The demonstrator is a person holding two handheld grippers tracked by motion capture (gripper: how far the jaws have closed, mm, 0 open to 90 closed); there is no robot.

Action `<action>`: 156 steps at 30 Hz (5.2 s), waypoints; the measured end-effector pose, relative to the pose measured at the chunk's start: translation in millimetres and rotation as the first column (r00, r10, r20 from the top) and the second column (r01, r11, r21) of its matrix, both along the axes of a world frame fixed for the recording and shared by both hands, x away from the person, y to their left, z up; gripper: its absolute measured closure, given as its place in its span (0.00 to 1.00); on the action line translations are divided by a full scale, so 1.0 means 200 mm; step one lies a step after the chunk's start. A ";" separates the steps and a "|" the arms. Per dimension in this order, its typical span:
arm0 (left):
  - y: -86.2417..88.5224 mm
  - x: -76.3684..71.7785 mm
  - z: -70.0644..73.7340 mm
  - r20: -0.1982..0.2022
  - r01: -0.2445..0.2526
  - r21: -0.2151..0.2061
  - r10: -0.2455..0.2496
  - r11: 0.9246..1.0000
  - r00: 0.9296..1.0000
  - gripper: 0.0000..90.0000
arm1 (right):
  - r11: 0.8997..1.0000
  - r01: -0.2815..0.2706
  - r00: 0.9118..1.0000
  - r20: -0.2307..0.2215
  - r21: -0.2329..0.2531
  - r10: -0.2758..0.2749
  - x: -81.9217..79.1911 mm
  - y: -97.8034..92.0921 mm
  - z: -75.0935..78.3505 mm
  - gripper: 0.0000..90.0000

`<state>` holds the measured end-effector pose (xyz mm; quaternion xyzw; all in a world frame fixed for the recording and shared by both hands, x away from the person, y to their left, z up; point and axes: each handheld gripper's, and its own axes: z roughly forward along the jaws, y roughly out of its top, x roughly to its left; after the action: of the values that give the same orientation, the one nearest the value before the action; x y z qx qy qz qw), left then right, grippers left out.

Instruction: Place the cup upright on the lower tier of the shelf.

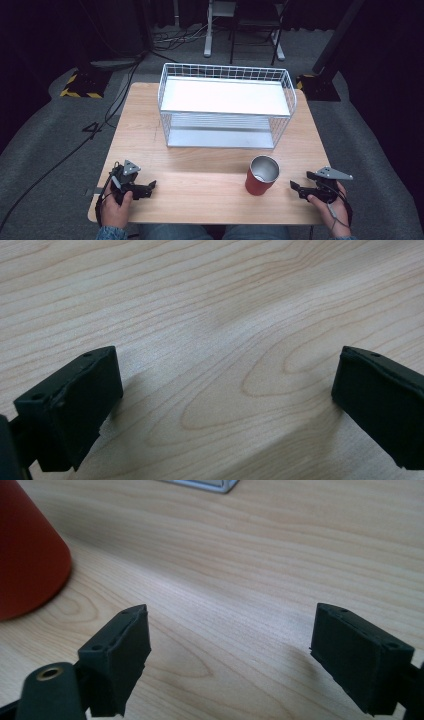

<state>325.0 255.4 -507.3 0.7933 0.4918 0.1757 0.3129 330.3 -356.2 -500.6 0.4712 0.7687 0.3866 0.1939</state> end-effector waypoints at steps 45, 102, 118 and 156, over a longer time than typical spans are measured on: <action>0.00 0.03 0.00 -0.001 -0.013 0.002 0.013 1.000 1.000 0.00 | 0.974 -0.180 0.974 0.165 0.140 0.156 -0.31 0.41 0.16 0.18; 0.00 0.03 0.00 -0.001 -0.013 0.002 0.013 1.000 1.000 0.00 | 0.992 -0.099 0.981 0.173 0.074 0.085 -0.10 0.70 0.00 0.18; 0.00 0.03 0.00 -0.002 -0.013 0.002 0.013 1.000 1.000 0.00 | 0.992 -0.116 0.973 0.206 0.042 0.105 -0.11 0.71 0.01 0.18; -0.01 0.02 0.00 -0.001 -0.040 0.001 0.040 0.999 0.999 0.00 | 0.982 -0.173 0.966 0.208 0.081 0.153 0.26 0.87 0.28 0.18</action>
<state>329.0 253.0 -507.3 0.7836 0.5077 0.1818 0.3085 382.1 -181.2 -444.7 0.3739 0.7613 0.4844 0.2145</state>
